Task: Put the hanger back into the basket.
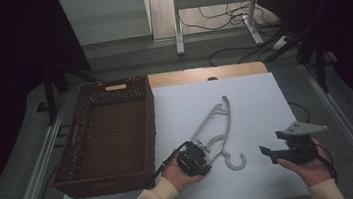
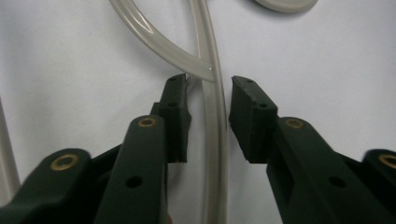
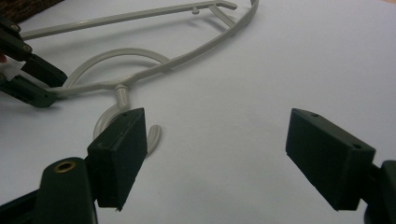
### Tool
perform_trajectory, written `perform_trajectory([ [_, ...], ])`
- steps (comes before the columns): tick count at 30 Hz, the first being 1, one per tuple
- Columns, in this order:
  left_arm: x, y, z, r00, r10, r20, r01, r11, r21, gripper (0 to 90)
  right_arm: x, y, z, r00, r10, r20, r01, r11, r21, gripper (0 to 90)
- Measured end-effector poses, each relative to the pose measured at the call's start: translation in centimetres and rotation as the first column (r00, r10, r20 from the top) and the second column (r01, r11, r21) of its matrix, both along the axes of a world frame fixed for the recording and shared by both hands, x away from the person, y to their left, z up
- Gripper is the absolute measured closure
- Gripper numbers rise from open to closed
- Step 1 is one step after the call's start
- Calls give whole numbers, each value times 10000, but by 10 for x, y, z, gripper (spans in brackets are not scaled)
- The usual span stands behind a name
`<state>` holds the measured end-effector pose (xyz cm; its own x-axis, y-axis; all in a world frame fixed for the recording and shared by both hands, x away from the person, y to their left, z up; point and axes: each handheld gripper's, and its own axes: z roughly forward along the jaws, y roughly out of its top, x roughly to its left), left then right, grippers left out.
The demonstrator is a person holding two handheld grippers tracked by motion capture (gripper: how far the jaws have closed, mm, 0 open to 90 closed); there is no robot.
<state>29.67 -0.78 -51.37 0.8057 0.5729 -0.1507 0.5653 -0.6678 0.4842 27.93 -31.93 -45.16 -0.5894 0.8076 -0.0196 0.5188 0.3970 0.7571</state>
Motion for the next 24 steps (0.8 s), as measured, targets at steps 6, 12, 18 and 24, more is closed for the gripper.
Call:
perform_trajectory([
  [6,-1,-1,0,9999,65,102,-66,9999,133,722,0,0,0,10000,-5,51,6,10000,-79,211],
  [12,2,1,-1,9989,431,-177,-433,9990,-140,803,0,0,0,10000,-29,43,29,10000,-93,211],
  [18,3,1,-1,9983,522,-257,-526,9985,-158,808,0,0,0,10000,-22,45,23,9999,-108,211],
  [24,3,1,0,9981,550,-272,-554,9984,-150,811,0,0,0,9999,-71,92,72,9999,-85,212],
])
